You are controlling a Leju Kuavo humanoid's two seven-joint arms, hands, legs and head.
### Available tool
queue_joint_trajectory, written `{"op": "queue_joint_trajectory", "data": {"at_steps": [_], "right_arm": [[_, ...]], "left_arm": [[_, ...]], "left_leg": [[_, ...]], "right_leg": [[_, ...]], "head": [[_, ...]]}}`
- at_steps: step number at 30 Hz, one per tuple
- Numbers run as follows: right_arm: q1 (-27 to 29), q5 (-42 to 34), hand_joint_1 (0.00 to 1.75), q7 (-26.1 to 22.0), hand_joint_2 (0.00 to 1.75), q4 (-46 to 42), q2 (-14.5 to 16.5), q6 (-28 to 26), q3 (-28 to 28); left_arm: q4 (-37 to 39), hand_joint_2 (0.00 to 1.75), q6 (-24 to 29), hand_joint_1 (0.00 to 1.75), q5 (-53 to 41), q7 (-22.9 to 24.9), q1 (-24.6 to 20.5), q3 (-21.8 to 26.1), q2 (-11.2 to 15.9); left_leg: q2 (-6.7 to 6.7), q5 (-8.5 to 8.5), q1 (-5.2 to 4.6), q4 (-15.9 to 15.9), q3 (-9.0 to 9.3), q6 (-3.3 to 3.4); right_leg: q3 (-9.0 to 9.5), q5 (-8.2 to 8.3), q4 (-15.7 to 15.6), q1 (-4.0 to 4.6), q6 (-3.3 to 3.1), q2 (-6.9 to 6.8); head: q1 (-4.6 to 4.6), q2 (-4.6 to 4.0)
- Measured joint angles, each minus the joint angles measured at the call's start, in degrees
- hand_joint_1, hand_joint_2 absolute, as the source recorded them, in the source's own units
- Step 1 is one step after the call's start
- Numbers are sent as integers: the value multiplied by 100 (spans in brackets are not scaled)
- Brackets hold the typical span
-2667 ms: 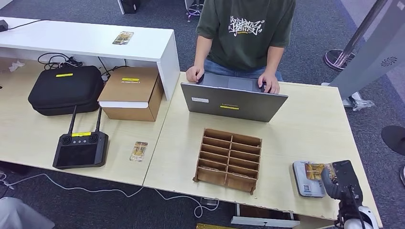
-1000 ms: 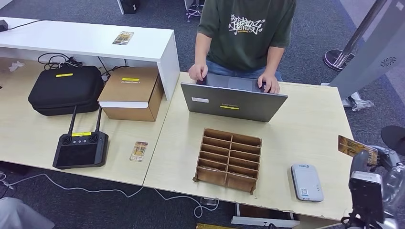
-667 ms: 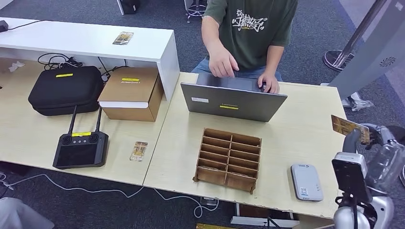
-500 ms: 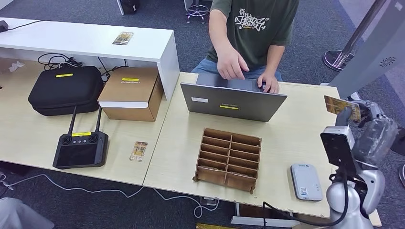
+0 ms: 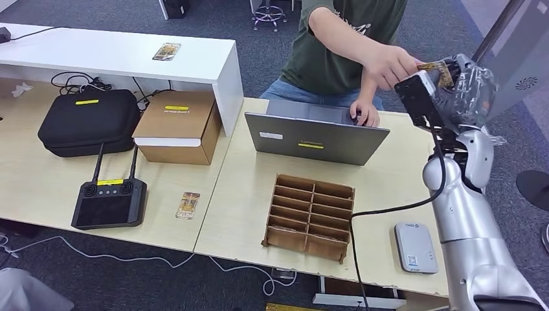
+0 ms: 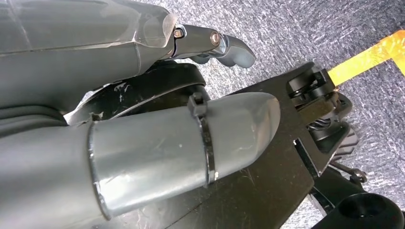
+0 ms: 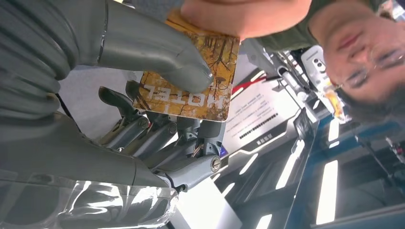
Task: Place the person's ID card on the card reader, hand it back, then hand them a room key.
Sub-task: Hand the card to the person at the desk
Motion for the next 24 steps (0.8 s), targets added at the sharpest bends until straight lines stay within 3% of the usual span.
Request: {"op": "queue_joint_trajectory", "data": {"at_steps": [8, 12, 24], "right_arm": [[-289, 19, 172, -16, 175, 621, 189, 17, 119], [-303, 19, 1, -31, 175, 739, 231, 58, 135], [-299, -83, 0, -149, 175, 870, 257, 166, 128]], "left_arm": [[0, 0, -182, 0, 9, 165, -114, -49, 31], [0, 0, -271, 0, 34, 252, -155, -54, 52], [0, 0, -373, 0, 110, 309, -186, -69, 114]], "left_leg": [[-10, 0, 0, 0, -4, 0], [-20, 1, 1, 0, -9, 0], [-8, -1, 0, 1, -8, 0]], "right_leg": [[0, -1, 0, 0, 1, -12], [0, -2, -1, -1, 2, -22], [-3, -1, -4, -1, 2, -12]], "head": [[1, 0], [1, 0], [1, 0]]}}
